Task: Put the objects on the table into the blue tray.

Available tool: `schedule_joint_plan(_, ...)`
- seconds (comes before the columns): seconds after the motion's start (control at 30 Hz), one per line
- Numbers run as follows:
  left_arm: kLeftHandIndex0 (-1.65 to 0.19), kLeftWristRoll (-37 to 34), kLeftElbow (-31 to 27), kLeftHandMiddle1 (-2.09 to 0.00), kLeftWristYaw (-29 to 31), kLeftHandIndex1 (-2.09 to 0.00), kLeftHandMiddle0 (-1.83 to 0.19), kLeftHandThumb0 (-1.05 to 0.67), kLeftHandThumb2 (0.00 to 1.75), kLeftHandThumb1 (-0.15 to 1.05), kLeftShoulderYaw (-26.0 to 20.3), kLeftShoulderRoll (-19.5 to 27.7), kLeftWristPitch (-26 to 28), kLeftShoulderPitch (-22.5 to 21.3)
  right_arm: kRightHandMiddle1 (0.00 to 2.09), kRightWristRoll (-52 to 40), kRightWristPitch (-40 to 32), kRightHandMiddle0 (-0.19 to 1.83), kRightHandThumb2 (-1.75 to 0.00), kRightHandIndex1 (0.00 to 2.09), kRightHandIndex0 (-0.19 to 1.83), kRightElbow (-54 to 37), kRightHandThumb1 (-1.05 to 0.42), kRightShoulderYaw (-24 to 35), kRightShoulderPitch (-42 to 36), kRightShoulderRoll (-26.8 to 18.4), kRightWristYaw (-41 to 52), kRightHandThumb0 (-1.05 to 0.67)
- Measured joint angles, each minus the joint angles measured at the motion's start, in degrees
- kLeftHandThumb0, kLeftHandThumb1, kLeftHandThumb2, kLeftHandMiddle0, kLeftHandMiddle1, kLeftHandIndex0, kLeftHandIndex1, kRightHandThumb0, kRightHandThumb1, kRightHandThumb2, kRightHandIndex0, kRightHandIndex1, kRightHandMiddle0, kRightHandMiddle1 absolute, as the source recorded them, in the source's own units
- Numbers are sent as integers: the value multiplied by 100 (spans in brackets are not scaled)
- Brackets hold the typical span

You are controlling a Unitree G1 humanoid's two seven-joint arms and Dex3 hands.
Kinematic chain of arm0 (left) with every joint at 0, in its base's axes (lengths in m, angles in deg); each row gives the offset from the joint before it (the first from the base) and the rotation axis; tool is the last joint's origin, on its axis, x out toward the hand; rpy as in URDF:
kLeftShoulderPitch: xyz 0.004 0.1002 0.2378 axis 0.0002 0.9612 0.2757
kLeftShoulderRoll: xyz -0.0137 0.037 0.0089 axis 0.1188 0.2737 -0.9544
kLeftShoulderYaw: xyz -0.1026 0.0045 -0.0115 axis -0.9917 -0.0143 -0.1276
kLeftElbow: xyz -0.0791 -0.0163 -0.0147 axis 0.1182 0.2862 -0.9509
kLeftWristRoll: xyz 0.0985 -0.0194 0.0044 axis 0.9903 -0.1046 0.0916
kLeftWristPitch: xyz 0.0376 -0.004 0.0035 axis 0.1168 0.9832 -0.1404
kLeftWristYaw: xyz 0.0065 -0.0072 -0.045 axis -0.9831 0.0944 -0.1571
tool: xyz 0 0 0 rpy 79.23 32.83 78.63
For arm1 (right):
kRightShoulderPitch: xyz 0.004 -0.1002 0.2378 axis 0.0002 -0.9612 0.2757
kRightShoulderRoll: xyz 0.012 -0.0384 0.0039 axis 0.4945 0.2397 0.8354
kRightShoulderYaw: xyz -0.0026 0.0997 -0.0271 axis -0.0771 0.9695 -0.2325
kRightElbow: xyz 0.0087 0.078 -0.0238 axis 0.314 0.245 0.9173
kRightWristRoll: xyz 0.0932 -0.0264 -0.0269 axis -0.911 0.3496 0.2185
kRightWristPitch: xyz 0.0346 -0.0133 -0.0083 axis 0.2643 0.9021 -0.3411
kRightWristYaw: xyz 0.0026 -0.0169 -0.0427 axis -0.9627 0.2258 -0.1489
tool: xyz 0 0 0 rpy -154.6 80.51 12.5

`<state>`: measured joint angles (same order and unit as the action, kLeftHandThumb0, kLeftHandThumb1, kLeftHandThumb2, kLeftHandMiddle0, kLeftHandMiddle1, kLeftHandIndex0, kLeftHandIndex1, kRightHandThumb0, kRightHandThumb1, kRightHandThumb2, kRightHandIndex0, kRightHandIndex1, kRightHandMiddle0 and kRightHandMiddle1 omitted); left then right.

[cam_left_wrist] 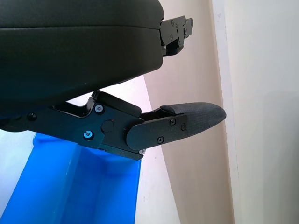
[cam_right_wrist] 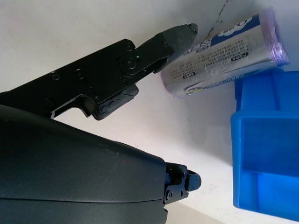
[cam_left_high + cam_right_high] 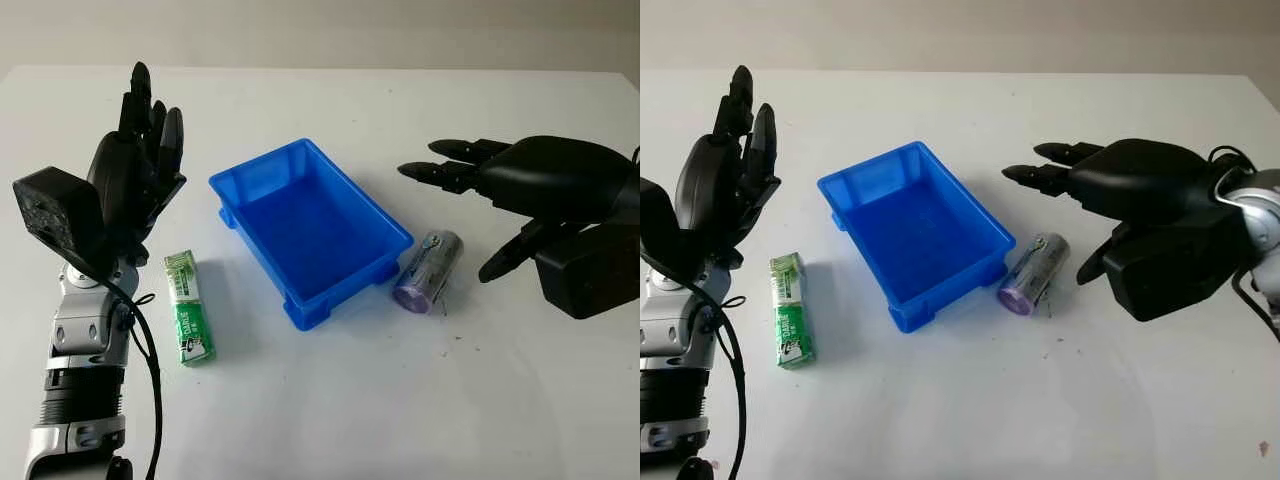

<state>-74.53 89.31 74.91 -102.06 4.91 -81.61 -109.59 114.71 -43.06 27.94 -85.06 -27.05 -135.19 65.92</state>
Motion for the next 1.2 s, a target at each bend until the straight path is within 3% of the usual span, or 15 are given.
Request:
schedule_joint_plan(0.4,18,21,3,-6,-12,-3,17,-74,61,105,-4,5,-8,0,5,290,446,2,-6,5,-3,615,-84,-356,-56,216,-512,-76)
schedule_joint_plan(0.77,17,29,3,-6,-34,-4,15,-74,60,105,-14,4,-114,2,5,378,420,0,-5,5,-4,698,-83,-608,-51,403,-424,-72)
schedule_joint_plan(1.0,18,27,2,-5,-45,-4,16,-74,60,105,-17,4,-113,2,10,337,402,10,-6,10,8,699,-85,-630,-51,499,-417,-69)
schedule_joint_plan(1.13,19,27,2,-5,-54,-4,17,-74,60,105,-23,3,-113,3,23,194,457,35,-6,23,36,720,-85,-624,-54,526,-476,-62)
schedule_joint_plan(1.2,19,29,2,-5,-55,-4,16,-74,60,105,-23,3,-114,4,54,175,565,37,-6,55,46,771,-87,-622,-54,537,-602,-57)
